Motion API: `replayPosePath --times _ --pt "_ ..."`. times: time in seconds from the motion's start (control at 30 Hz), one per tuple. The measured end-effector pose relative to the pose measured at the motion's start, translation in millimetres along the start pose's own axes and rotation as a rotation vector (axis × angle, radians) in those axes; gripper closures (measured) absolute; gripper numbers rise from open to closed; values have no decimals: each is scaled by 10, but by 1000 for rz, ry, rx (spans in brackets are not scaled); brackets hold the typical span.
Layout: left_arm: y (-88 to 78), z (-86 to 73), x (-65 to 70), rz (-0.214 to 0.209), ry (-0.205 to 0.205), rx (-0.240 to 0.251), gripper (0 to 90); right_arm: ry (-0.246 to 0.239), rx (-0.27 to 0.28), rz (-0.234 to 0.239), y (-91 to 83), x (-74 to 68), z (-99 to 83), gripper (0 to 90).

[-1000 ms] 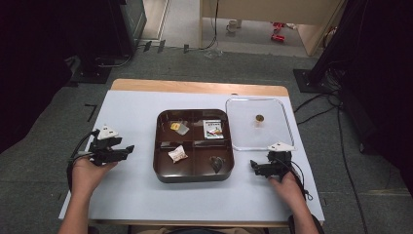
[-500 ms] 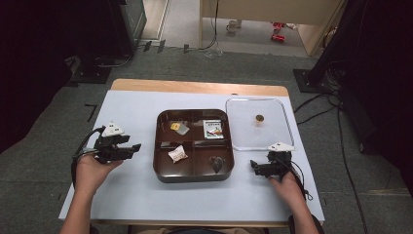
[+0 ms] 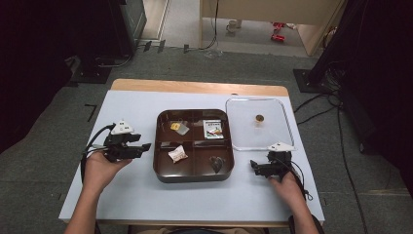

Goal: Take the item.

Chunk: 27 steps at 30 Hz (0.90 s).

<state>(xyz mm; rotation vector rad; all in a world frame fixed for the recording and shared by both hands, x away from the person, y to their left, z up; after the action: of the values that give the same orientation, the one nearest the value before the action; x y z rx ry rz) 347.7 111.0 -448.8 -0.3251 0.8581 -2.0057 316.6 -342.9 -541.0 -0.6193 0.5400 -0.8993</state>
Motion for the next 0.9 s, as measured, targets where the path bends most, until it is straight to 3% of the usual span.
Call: replayPosePath --times 0.33,0.9 --pt "13 119 209 -46 42 15 452 0 0 0 0 0 0 0" --pt "197 199 512 -99 110 19 440 2 -1 0 0 -2 0 0"
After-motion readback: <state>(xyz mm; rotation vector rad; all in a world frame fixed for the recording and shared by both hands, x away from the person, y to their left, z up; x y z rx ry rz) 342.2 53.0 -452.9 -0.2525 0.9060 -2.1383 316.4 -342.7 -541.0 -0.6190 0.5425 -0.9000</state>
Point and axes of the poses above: each handheld gripper's, and its own axes: y roughly forward along the jaws, z roughly out of its top, x roughly to its right, the point moved 5 cm from there along y, roughly forward along the jaws, and after that the axes turned 12 degrees about z, right-handed, at the moved point
